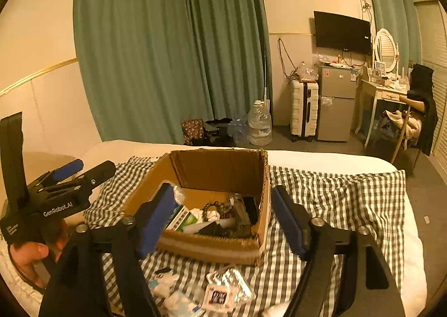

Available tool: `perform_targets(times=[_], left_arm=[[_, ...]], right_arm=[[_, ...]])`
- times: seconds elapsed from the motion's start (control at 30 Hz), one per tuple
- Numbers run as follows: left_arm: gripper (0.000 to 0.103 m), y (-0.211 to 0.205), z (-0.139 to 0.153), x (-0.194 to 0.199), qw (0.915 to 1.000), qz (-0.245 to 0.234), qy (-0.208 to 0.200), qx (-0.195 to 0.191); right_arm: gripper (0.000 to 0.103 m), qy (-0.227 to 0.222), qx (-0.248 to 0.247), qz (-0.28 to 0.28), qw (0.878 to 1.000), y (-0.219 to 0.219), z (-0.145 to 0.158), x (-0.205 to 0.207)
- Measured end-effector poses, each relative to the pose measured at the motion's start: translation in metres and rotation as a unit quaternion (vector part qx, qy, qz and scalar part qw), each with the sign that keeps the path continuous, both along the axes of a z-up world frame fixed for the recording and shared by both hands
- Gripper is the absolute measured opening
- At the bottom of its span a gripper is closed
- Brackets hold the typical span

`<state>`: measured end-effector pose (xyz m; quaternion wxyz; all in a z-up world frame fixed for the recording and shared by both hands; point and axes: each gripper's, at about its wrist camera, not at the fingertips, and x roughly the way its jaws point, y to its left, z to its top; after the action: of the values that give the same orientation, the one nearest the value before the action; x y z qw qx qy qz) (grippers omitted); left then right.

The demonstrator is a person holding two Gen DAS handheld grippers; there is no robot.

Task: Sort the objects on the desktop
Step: 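Open both grippers to drop the bracelet and bottle into the box, then grasp the white bear figure with the left gripper while the right gripper grasps the snack packet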

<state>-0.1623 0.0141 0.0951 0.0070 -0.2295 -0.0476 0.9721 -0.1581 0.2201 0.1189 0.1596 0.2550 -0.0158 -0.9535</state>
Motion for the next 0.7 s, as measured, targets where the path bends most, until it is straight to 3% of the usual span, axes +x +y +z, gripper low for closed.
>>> perform_targets(times=[0.07, 0.27, 0.5, 0.7], left_arm=[[0.103, 0.002, 0.001, 0.014, 1.0, 0.0, -0.004, -0.005], [0.103, -0.005, -0.028, 0.05, 0.9992, 0.01, -0.039, 0.001], [0.103, -0.017, -0.109, 0.058, 0.9941, 0.027, -0.101, 0.028], [0.103, -0.008, -0.171, 0.05, 0.9874, 0.016, -0.156, 0.022]], right_arm=[[0.09, 0.0, 0.006, -0.005, 1.0, -0.001, 0.002, 0.011], [0.094, -0.021, 0.036, -0.026, 0.999, -0.01, -0.028, 0.036], [0.094, -0.087, 0.038, -0.037, 0.995, -0.021, -0.109, 0.037], [0.094, -0.13, 0.057, -0.048, 0.989, -0.023, -0.169, 0.021]])
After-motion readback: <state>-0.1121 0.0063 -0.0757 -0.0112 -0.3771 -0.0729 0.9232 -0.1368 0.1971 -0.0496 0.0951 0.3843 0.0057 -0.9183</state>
